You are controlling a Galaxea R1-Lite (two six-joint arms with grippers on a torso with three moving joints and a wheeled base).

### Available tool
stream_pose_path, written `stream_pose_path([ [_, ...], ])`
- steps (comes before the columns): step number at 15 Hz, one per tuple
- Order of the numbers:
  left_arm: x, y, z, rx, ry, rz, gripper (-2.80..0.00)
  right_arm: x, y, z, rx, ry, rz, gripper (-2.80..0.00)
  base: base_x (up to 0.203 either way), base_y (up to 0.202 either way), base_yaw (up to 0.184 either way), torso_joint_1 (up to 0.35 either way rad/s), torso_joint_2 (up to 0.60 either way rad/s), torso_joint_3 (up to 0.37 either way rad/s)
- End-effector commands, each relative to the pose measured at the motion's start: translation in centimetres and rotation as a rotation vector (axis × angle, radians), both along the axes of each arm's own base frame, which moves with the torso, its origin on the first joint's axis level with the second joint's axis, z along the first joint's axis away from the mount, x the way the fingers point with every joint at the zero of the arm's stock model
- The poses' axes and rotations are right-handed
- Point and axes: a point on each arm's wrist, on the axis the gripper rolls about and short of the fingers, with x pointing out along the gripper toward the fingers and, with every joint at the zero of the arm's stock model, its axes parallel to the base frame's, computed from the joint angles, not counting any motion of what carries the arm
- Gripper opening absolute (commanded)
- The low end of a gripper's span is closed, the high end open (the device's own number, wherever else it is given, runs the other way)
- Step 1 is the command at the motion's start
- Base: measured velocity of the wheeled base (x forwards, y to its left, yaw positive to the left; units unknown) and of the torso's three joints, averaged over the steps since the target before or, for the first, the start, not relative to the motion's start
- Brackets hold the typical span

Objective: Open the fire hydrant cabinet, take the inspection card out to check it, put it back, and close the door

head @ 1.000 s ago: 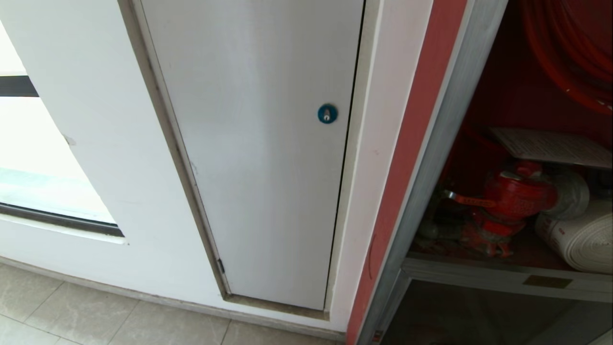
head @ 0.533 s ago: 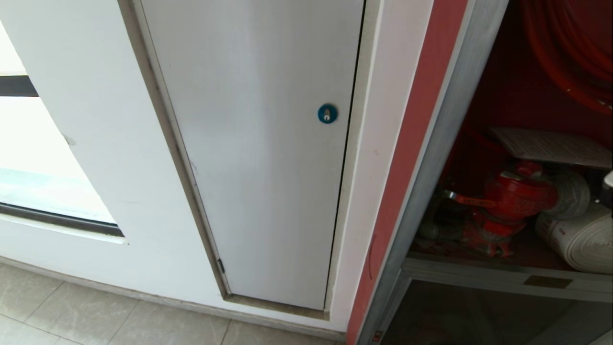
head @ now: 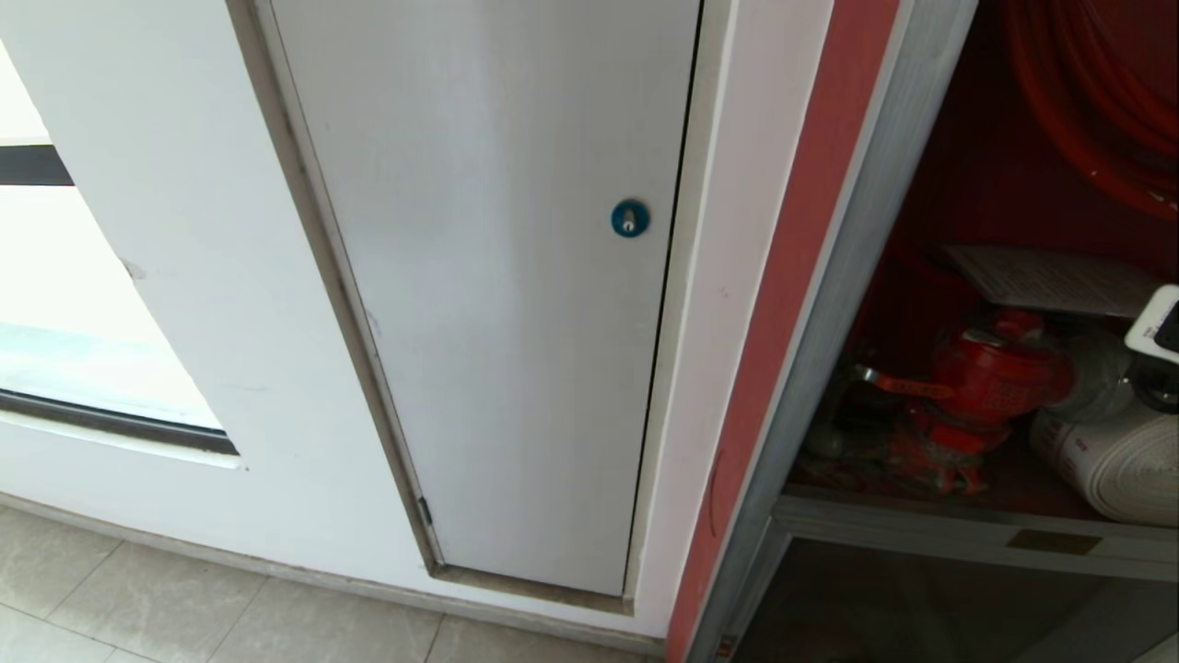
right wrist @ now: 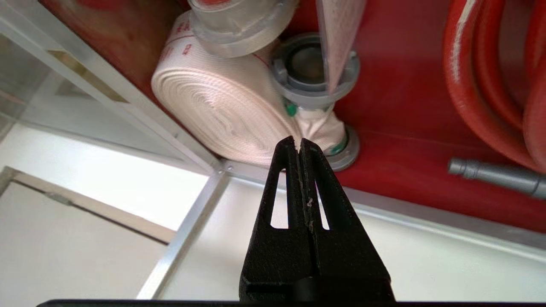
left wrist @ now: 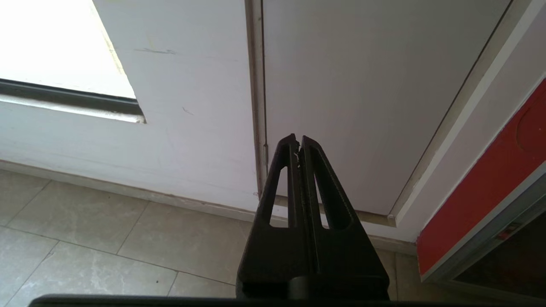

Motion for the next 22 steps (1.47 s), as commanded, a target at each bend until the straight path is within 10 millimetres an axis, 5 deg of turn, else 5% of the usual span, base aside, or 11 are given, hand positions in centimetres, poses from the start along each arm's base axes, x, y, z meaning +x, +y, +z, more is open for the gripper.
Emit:
stream_pose_path([
  [1,0.0,0.0,0.0,-0.001,0.001,0.001,-2.8,0.0,-0.9,0.3,0.007,0.001,0.012,0.0,0.0,0.0,0.0,0.0,0.0,0.0],
  [6,0.0,0.0,0.0,-0.001,0.001,0.001,-2.8,-0.1,-1.9,1.2,-0.009,-0.073,0.063,0.0,0.0,0.0,0.0,0.0,0.0,0.0],
  [19,0.0,0.0,0.0,-0.001,0.001,0.001,-2.8,-1.5,-2.7,0.4,-0.167,0.024,0.11,0.0,0.0,0.0,0.0,0.0,0.0,0.0],
  [22,0.0,0.0,0.0,-0.001,0.001,0.001,-2.8,-1.8,-4.2,-0.3,-0.141,0.037,0.087,0.0,0.0,0.0,0.0,0.0,0.0,0.0],
])
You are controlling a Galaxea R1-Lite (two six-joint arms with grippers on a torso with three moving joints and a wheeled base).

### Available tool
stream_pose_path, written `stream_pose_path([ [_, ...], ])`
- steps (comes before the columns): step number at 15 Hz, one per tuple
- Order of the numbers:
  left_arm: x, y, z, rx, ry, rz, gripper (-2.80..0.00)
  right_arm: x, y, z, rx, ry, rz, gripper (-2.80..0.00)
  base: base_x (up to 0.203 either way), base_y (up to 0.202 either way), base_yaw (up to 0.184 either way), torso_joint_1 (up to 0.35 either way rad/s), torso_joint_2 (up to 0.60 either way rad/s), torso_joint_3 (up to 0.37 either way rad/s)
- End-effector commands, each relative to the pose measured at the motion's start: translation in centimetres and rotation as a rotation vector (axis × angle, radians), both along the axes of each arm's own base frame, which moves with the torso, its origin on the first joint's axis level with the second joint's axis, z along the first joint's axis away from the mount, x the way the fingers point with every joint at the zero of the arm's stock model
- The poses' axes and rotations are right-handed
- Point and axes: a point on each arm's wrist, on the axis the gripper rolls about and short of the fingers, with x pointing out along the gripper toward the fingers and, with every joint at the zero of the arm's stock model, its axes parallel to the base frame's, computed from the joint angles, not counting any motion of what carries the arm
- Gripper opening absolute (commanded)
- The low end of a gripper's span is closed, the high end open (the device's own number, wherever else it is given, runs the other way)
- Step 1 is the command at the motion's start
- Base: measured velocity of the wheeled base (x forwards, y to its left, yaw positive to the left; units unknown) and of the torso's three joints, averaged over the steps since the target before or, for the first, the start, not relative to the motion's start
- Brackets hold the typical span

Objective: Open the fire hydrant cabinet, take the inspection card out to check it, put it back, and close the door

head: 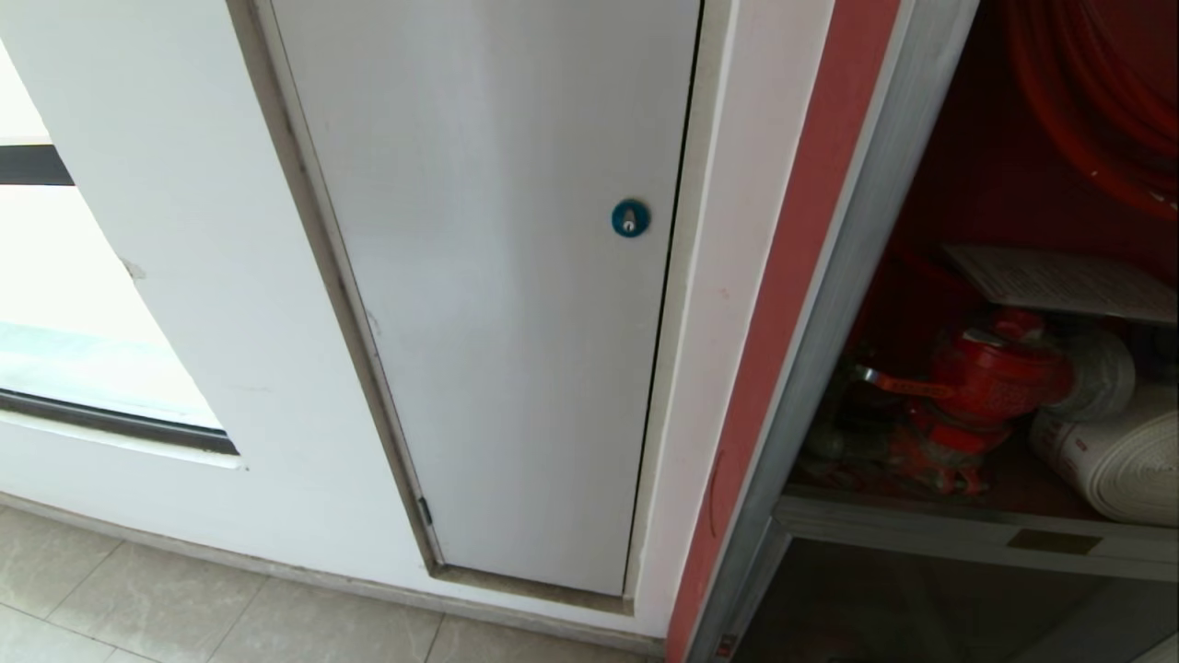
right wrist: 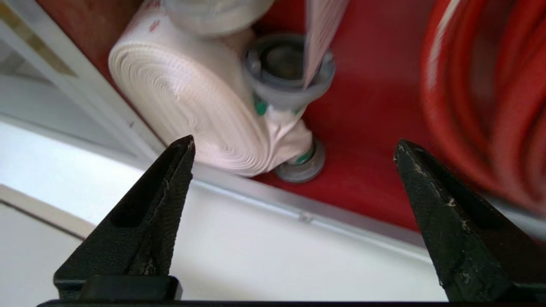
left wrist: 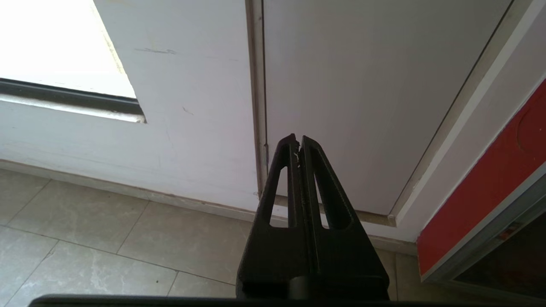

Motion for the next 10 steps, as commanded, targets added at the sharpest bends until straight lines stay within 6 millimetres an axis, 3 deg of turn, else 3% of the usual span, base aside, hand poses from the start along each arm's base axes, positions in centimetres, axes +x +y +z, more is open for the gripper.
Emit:
stream_pose_path([
  [1,0.0,0.0,0.0,-0.001,0.001,0.001,-2.8,-0.2,-1.3,-0.5,0.021,0.004,0.005,0.0,0.0,0.0,0.0,0.0,0.0,0.0],
  [10,0.0,0.0,0.0,-0.001,0.001,0.001,-2.8,3.2,-3.6,-2.4,-0.007,-0.053,0.123,0.0,0.0,0.0,0.0,0.0,0.0,0.0],
])
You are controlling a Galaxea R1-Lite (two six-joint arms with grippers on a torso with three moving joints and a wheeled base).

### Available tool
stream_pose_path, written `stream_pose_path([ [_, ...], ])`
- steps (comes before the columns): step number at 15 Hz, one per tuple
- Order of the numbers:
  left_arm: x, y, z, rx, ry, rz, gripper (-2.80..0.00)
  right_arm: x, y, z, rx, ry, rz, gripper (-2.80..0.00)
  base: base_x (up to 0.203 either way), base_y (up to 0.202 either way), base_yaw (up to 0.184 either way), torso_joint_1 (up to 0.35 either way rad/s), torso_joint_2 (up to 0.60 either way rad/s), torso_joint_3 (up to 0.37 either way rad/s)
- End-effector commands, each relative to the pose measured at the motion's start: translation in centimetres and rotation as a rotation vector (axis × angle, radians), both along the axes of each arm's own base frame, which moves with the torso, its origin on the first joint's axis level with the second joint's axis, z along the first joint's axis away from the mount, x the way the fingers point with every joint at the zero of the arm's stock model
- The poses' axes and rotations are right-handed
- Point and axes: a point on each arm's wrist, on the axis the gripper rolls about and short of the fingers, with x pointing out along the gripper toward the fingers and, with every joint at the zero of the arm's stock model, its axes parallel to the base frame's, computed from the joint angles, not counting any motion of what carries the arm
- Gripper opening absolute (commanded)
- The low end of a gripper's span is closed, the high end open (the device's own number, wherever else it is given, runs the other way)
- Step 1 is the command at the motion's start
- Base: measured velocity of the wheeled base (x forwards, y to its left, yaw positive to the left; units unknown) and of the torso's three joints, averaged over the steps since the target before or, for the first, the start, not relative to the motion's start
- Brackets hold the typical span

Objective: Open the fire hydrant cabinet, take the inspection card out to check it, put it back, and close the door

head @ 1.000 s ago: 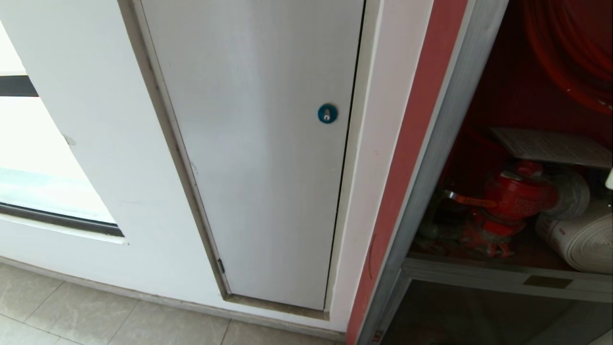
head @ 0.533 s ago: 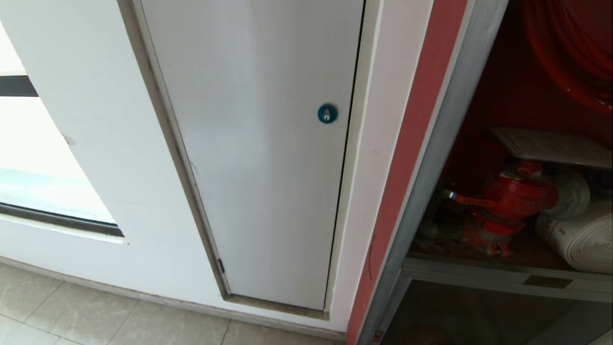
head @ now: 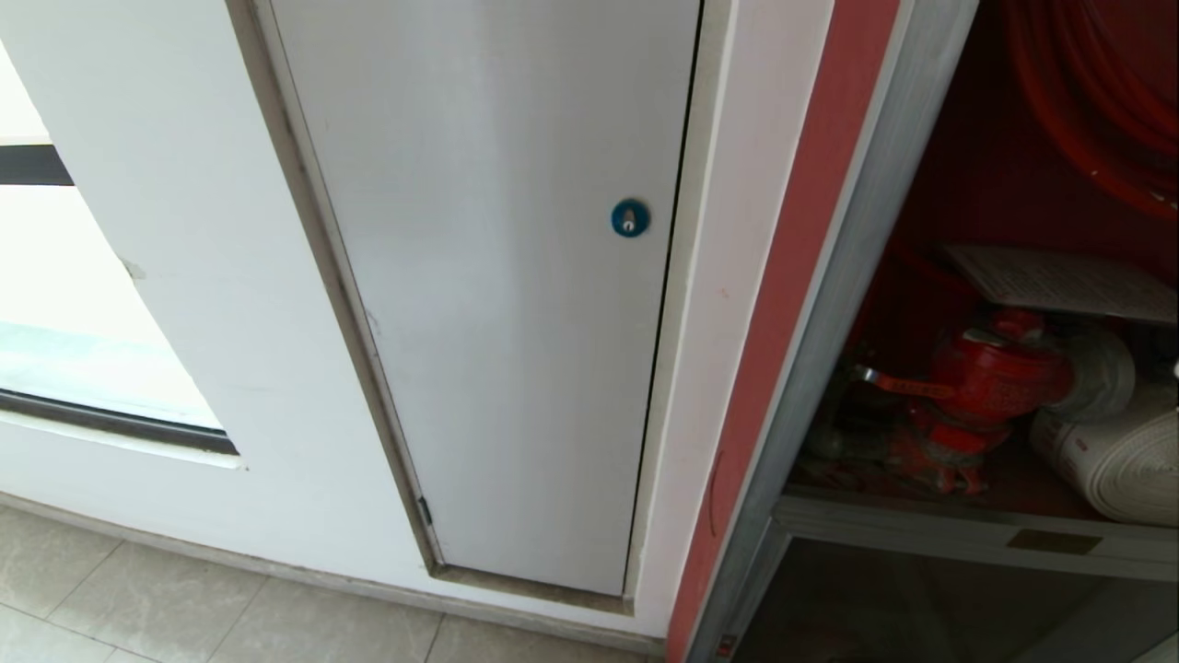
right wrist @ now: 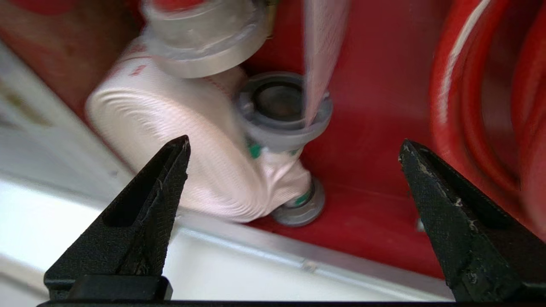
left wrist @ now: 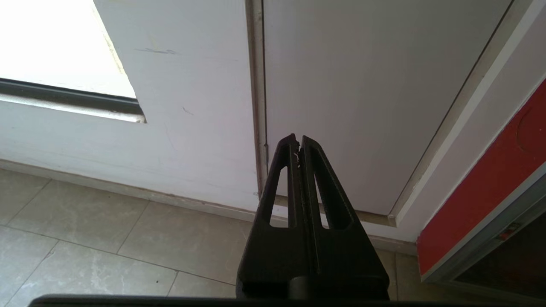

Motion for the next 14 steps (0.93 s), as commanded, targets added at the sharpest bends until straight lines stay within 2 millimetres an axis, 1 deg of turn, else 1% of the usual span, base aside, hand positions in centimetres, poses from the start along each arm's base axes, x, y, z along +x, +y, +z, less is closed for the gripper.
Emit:
stream_pose_path([
  [1,0.0,0.0,0.0,-0.001,0.001,0.0,-2.8,1.6,-0.8,-0.7,-0.021,0.01,0.012,0.0,0.0,0.0,0.0,0.0,0.0,0.0],
  [4,0.0,0.0,0.0,-0.001,0.001,0.0,-2.8,3.0,-1.6,-1.0,-0.047,-0.004,0.046,0.0,0.0,0.0,0.0,0.0,0.0,0.0],
  [8,0.0,0.0,0.0,-0.001,0.001,0.0,-2.8,3.3,-1.7,-1.4,-0.038,0.011,0.048,0.0,0.0,0.0,0.0,0.0,0.0,0.0],
  [14,0.0,0.0,0.0,-0.001,0.001,0.0,-2.8,4.7,-2.4,-2.2,-0.02,0.037,0.059,0.0,0.0,0.0,0.0,0.0,0.0,0.0],
])
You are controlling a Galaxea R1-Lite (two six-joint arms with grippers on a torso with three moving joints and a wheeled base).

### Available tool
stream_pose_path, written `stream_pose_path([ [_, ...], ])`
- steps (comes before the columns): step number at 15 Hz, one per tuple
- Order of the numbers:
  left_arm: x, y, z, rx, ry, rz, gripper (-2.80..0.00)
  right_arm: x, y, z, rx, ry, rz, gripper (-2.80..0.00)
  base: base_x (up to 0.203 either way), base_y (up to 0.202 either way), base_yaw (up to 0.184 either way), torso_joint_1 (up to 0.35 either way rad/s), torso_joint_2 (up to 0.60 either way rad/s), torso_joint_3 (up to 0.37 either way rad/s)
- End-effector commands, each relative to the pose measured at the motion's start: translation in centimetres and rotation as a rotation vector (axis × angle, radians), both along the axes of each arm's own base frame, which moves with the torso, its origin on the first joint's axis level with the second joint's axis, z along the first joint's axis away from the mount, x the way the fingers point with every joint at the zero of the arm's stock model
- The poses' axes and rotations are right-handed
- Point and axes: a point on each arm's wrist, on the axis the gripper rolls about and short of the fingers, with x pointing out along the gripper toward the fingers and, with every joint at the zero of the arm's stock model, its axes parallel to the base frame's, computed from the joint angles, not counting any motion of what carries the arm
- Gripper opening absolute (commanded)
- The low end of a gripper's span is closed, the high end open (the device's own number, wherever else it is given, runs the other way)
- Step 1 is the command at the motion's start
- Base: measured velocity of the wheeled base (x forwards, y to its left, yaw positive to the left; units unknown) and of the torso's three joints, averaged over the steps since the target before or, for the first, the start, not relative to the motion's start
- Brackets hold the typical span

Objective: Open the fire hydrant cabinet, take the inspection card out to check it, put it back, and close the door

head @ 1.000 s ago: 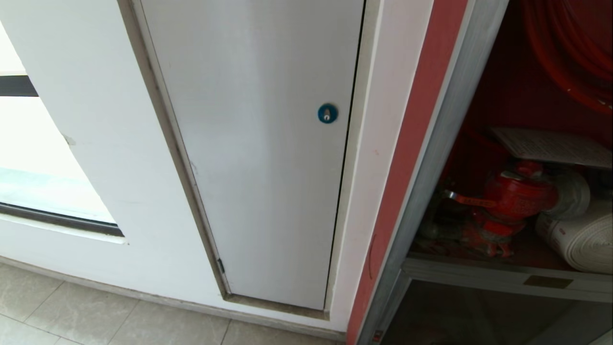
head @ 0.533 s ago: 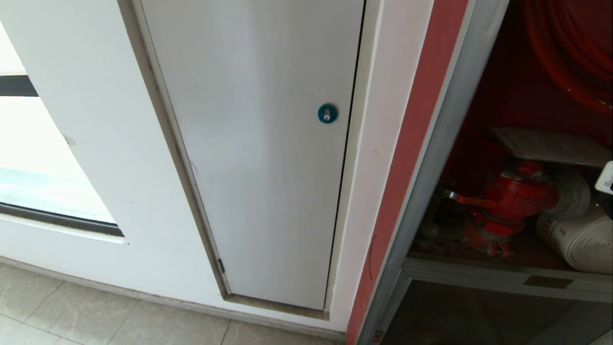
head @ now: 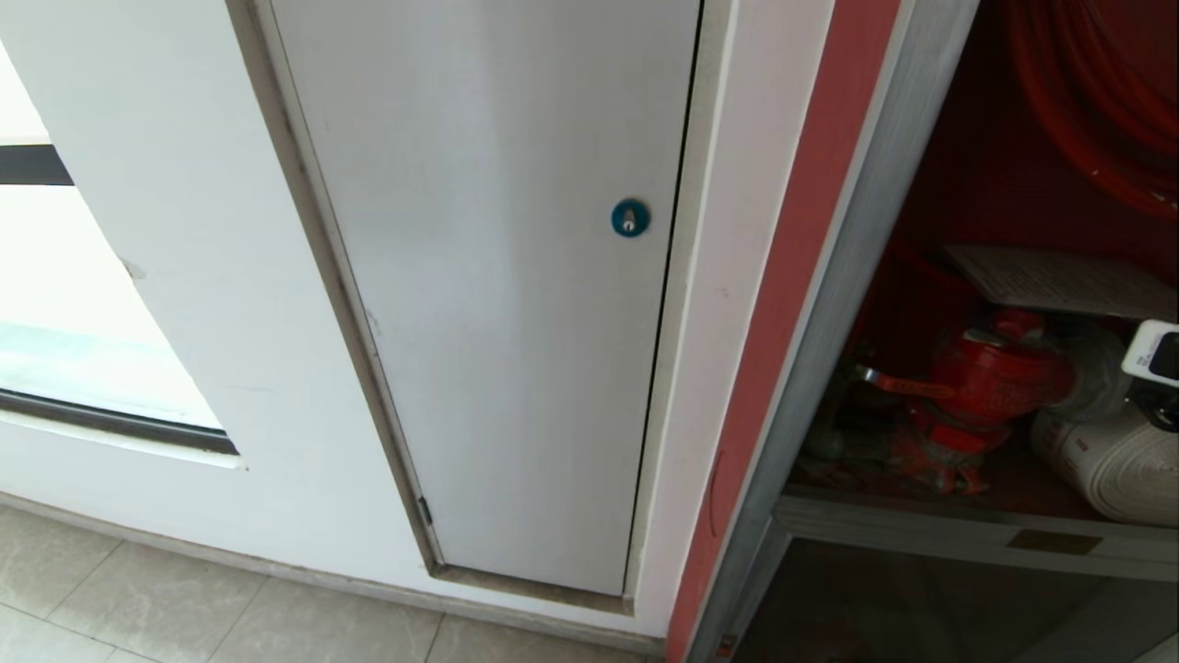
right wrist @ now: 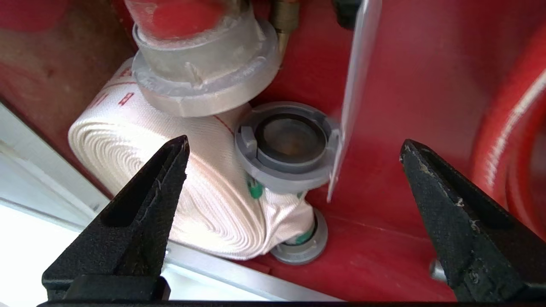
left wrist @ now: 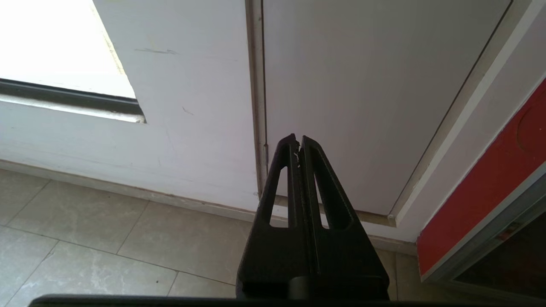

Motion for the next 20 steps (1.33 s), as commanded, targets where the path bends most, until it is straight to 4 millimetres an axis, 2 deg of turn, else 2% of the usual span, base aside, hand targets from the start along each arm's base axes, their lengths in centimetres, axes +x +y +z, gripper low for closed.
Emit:
stream_pose_path([
  [1,0.0,0.0,0.0,-0.001,0.001,0.001,-2.8,0.8,-0.4,-0.4,0.003,0.016,0.014,0.0,0.0,0.0,0.0,0.0,0.0,0.0],
  [5,0.0,0.0,0.0,-0.001,0.001,0.001,-2.8,1.8,-0.9,0.0,0.002,0.005,0.024,0.0,0.0,0.0,0.0,0.0,0.0,0.0],
  [6,0.0,0.0,0.0,-0.001,0.001,0.001,-2.8,1.9,-0.9,0.1,0.001,0.003,0.026,-2.8,0.0,0.0,0.0,0.0,0.0,0.0],
  [12,0.0,0.0,0.0,-0.001,0.001,0.001,-2.8,3.4,-1.8,0.0,-0.038,-0.062,0.023,-2.8,0.0,0.0,0.0,0.0,0.0,0.0],
  [20,0.0,0.0,0.0,-0.001,0.001,0.001,-2.8,2.2,-1.2,0.4,-0.043,-0.077,0.023,-2.8,0.0,0.0,0.0,0.0,0.0,0.0],
])
